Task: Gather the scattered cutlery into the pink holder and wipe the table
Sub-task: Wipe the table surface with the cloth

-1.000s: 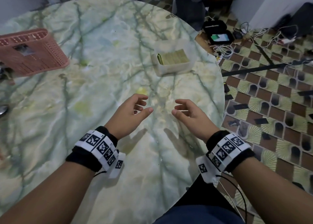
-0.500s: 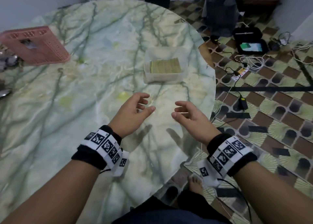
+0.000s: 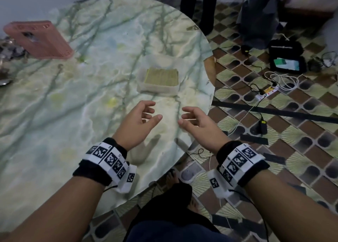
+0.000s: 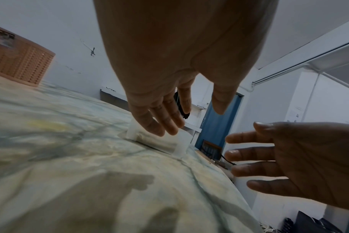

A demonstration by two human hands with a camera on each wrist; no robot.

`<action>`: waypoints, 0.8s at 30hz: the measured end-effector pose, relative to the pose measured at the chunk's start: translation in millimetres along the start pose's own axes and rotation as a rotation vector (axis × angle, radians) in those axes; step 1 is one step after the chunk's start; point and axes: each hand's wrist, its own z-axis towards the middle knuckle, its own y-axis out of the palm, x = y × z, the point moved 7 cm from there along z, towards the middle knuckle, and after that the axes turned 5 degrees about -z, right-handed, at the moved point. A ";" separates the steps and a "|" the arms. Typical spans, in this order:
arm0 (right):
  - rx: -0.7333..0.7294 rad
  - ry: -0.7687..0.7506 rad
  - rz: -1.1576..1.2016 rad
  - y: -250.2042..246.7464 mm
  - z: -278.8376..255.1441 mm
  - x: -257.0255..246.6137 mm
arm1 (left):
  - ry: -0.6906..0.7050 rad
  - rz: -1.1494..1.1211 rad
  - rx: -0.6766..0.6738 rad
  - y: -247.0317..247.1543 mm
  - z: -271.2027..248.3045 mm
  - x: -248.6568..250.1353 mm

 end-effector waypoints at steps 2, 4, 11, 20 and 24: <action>-0.004 -0.012 0.001 -4.3 12.6 -3.7 | -0.001 -0.014 0.002 3.1 11.4 0.7; -0.010 -0.027 -0.016 -7.9 28.0 -9.5 | 0.000 -0.035 0.017 0.8 25.1 0.9; -0.060 -0.090 -0.054 -8.0 80.0 -36.9 | -0.020 -0.113 0.067 -14.4 54.5 -5.9; -0.201 -0.136 -0.049 3.6 142.3 -57.2 | -0.082 -0.092 0.213 -28.0 81.9 -13.7; -0.291 -0.159 -0.064 -0.2 160.5 -59.9 | -0.116 -0.089 0.294 -25.2 86.2 -7.4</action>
